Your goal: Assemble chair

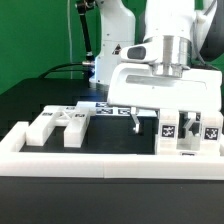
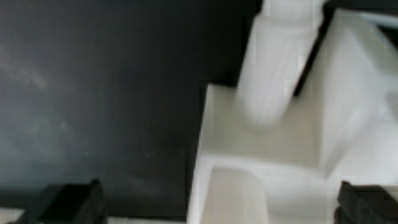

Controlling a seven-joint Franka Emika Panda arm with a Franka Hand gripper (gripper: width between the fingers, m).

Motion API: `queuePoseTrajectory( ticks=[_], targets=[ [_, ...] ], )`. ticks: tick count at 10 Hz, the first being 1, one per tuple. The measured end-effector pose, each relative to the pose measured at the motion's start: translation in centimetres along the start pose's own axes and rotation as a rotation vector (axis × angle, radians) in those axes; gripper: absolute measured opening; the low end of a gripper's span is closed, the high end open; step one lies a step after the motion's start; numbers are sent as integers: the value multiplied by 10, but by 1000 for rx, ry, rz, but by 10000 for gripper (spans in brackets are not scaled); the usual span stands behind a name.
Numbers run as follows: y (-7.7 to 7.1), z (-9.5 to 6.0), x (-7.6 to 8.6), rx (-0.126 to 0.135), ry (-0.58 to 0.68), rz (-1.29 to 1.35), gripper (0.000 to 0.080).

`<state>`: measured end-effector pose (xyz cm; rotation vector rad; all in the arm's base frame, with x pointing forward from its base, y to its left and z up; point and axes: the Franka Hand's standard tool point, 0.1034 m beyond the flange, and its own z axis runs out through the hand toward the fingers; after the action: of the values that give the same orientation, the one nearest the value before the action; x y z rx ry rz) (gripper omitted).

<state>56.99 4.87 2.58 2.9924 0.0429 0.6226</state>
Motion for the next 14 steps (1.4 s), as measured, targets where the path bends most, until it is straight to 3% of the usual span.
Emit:
queuePoseTrajectory(
  ticks=[7,9,14],
  targets=[
    [0,13,-7,-9,-9,-9,649],
    [-1,13,-8,-8,-10,-10,352],
    [-1,10,-4,-8,1,-7,341]
  ],
)
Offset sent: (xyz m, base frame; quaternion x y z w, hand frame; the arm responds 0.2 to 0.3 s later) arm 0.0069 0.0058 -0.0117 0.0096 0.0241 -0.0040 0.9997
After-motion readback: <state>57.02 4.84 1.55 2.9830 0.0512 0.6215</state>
